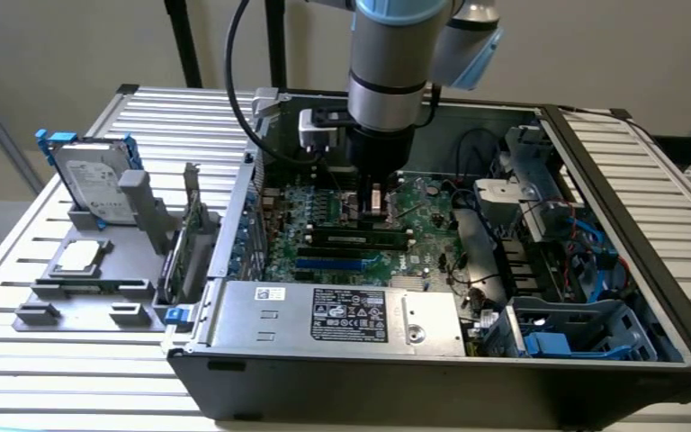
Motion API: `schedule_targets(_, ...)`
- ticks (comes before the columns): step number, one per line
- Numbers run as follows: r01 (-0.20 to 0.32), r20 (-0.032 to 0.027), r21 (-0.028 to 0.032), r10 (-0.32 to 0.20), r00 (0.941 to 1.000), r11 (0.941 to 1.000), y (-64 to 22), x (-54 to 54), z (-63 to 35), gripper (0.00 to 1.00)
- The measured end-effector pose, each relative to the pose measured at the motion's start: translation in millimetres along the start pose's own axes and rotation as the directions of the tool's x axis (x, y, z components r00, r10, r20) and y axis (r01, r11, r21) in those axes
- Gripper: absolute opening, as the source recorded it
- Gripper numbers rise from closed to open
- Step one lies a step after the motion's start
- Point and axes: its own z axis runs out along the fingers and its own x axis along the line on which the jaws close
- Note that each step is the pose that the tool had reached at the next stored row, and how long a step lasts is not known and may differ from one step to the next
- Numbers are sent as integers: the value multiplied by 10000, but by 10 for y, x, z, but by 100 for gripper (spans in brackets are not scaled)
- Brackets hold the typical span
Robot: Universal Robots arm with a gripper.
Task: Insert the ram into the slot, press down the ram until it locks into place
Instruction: 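Press down the ram until it locks into place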
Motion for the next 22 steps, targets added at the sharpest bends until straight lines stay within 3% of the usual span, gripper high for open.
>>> schedule_targets(22,-306,4,-31,306,9995,9995,-1,-18,107,10)
